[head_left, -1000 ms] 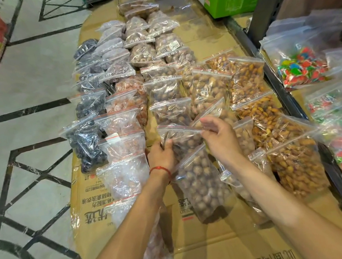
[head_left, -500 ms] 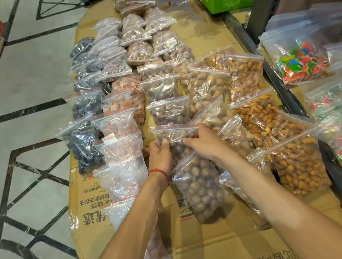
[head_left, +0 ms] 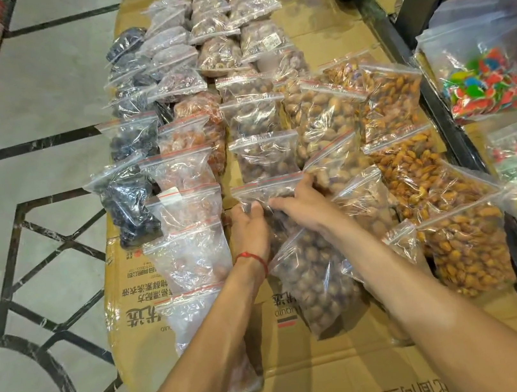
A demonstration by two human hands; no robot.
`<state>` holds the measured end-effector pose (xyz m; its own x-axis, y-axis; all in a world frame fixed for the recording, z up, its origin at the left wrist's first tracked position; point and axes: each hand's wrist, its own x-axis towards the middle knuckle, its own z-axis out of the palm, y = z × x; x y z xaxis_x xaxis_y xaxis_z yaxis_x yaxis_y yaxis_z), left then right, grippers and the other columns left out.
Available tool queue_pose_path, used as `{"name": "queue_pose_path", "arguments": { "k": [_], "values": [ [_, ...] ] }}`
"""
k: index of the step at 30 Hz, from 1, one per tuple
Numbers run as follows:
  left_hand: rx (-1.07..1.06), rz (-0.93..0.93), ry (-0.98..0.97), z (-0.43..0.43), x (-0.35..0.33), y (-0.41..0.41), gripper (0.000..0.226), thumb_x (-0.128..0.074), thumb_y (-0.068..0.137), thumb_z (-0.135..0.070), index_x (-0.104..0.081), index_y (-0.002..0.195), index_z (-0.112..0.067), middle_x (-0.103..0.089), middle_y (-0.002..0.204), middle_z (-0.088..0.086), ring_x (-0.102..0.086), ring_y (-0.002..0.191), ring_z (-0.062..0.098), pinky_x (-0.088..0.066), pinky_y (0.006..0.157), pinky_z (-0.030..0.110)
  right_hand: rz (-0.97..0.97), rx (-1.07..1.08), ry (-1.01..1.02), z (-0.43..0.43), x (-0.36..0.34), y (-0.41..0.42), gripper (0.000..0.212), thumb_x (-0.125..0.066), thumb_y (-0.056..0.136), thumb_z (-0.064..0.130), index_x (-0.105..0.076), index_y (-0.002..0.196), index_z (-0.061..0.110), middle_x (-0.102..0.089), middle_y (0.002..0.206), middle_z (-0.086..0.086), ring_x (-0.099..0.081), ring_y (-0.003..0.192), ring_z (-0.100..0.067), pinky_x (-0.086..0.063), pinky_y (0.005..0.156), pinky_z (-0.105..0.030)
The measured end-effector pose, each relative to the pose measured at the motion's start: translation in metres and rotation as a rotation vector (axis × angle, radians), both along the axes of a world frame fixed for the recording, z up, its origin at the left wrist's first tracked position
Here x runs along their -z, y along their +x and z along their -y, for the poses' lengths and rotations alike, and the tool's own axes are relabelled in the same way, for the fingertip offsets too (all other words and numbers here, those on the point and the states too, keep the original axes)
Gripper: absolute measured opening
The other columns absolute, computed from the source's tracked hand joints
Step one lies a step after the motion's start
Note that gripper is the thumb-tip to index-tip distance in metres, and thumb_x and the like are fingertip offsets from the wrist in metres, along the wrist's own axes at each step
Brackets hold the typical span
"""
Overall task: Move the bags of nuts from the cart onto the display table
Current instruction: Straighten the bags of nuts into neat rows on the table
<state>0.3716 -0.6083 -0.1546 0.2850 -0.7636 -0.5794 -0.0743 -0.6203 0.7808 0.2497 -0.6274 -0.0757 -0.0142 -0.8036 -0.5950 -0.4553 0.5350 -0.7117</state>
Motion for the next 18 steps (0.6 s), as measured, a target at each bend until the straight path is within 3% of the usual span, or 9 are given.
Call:
{"name": "queue_pose_path", "arguments": {
  "k": [2, 4, 7, 9, 12, 15, 17, 18],
  "values": [
    [0.059, 0.019, -0.023, -0.005, -0.03, -0.007, 0.036, -0.048, 0.083, -0.068, -0.046, 0.107, -0.041, -0.072, 0.107, 0.011, -0.071, 0.098, 0.034, -0.058, 0.092, 0.055, 0.029, 0.064, -0.02, -0.004, 0.009, -0.002, 0.09, -0.072, 0.088, 0.044, -0.022, 0.155, 0.009, -0.061, 0.143, -0.006, -0.062, 0.128, -0.028, -0.049, 0.112, -0.047],
    [0.111, -0.065, -0.05, -0.008, -0.047, -0.017, 0.024, -0.057, 0.097, -0.049, -0.039, 0.11, -0.041, -0.074, 0.1, 0.008, -0.071, 0.086, 0.024, -0.062, 0.079, 0.045, 0.095, 0.179, -0.063, -0.006, 0.02, -0.009, 0.08, -0.075, 0.077, 0.043, -0.04, 0.143, 0.016, -0.069, 0.131, -0.003, -0.068, 0.118, -0.024, -0.054, 0.109, -0.049],
    [0.112, -0.188, -0.016, -0.006, -0.051, -0.023, 0.036, -0.056, 0.104, -0.035, -0.03, 0.127, -0.038, -0.072, 0.116, 0.016, -0.073, 0.101, 0.03, -0.062, 0.088, 0.048, 0.193, 0.242, -0.086, -0.004, 0.027, -0.012, 0.089, -0.075, 0.065, 0.051, -0.038, 0.14, 0.021, -0.069, 0.13, -0.001, -0.069, 0.117, -0.023, -0.056, 0.106, -0.049],
    [0.051, -0.078, -0.018, -0.005, -0.046, -0.018, 0.042, -0.053, 0.102, -0.043, -0.04, 0.139, -0.028, -0.069, 0.126, 0.015, -0.069, 0.114, 0.035, -0.057, 0.097, 0.05, 0.237, 0.202, -0.066, -0.007, 0.017, -0.006, 0.08, -0.078, 0.076, 0.041, -0.037, 0.141, 0.022, -0.069, 0.13, -0.002, -0.069, 0.117, -0.021, -0.057, 0.105, -0.048],
    [0.036, 0.095, -0.026, -0.008, -0.045, -0.011, 0.059, -0.046, 0.106, -0.045, -0.031, 0.158, -0.023, -0.057, 0.147, 0.006, -0.056, 0.132, 0.032, -0.043, 0.108, 0.036, 0.273, 0.106, -0.004, -0.01, 0.004, -0.006, 0.049, -0.074, 0.093, 0.021, -0.045, 0.133, 0.02, -0.071, 0.123, -0.003, -0.069, 0.108, -0.018, -0.06, 0.099, -0.047],
    [0.09, 0.103, -0.046, -0.009, -0.048, -0.016, 0.059, -0.045, 0.107, -0.043, -0.031, 0.158, -0.015, -0.051, 0.154, 0.01, -0.051, 0.136, 0.033, -0.039, 0.113, 0.041, 0.239, 0.069, -0.009, -0.01, 0.006, -0.014, 0.036, -0.066, 0.102, 0.024, -0.052, 0.134, 0.017, -0.069, 0.108, 0.007, -0.068, 0.101, -0.011, -0.058, 0.094, -0.038],
    [0.141, 0.106, -0.075, -0.009, -0.05, -0.014, 0.057, -0.046, 0.105, -0.048, -0.036, 0.154, -0.02, -0.055, 0.15, 0.007, -0.054, 0.134, 0.03, -0.041, 0.112, 0.041, 0.229, 0.089, -0.052, -0.011, 0.007, -0.011, 0.021, -0.062, 0.104, 0.027, -0.056, 0.124, 0.022, -0.069, 0.105, 0.007, -0.067, 0.096, -0.009, -0.055, 0.09, -0.035],
    [0.145, 0.106, -0.112, -0.008, -0.051, -0.012, 0.054, -0.047, 0.101, -0.055, -0.043, 0.147, -0.026, -0.061, 0.142, 0.003, -0.059, 0.127, 0.027, -0.044, 0.11, 0.043, 0.201, 0.093, -0.084, -0.012, 0.011, -0.008, 0.024, -0.062, 0.101, 0.035, -0.056, 0.122, 0.024, -0.071, 0.109, 0.004, -0.068, 0.1, -0.012, -0.055, 0.094, -0.038]
  ]
}}
